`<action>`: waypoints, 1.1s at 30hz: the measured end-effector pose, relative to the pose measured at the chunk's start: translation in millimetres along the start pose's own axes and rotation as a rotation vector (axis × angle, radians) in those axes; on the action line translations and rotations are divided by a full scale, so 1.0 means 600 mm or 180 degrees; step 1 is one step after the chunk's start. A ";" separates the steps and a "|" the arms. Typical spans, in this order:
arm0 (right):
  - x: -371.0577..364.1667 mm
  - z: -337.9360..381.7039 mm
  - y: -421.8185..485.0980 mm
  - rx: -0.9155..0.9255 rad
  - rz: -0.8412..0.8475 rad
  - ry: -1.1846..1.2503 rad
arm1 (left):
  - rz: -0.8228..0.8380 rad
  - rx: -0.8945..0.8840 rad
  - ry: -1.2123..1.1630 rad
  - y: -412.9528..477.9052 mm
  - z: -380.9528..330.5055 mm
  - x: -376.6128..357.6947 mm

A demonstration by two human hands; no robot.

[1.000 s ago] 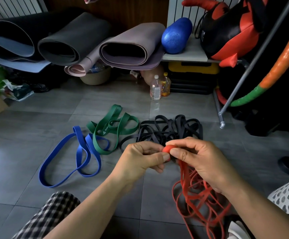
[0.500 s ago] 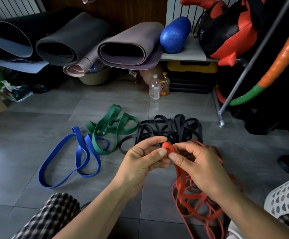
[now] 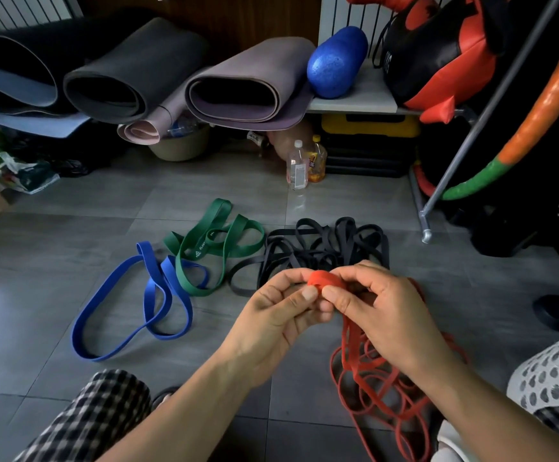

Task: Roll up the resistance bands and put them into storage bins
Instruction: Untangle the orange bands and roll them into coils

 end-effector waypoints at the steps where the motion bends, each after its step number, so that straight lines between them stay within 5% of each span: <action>1: 0.003 0.000 0.001 0.0046 0.0026 -0.0126 | 0.0023 0.0020 0.0064 0.000 0.000 0.000; 3: 0.009 0.003 0.003 0.0113 0.0118 -0.0395 | 0.0030 -0.0026 0.0575 0.001 -0.006 -0.002; 8: 0.000 0.016 0.004 0.0576 0.0441 -0.1658 | -0.0128 -0.1275 0.3718 0.004 -0.032 0.004; 11: 0.001 0.015 0.003 0.0556 0.0392 -0.1657 | -0.0204 -0.0995 0.3167 0.005 -0.028 -0.002; 14: 0.011 0.000 0.010 0.0150 0.0137 -0.0595 | -0.0280 -0.0713 0.1808 0.004 -0.030 -0.005; 20: -0.016 -0.007 0.000 -0.0651 -0.0134 0.1405 | -0.0442 -0.0376 0.0313 -0.001 -0.007 -0.007; 24: -0.023 -0.005 -0.004 -0.0704 -0.0178 0.1551 | -0.0396 -0.0270 -0.0201 -0.002 0.005 -0.009; 27: -0.011 -0.007 0.004 -0.0457 -0.0047 0.0853 | -0.0455 -0.0238 0.0236 -0.001 0.001 -0.009; 33: -0.007 -0.004 0.012 0.0350 0.0325 -0.1238 | -0.0337 -0.0710 0.3187 0.009 -0.039 0.002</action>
Point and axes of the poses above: each hand's wrist, its own y-axis towards the middle knuckle, its own x-axis out of the back of the hand, z = x × y, the point moved 4 cm from there along y, towards the middle knuckle, and after that the axes turned 7 degrees about -y, right-handed, at the moved point
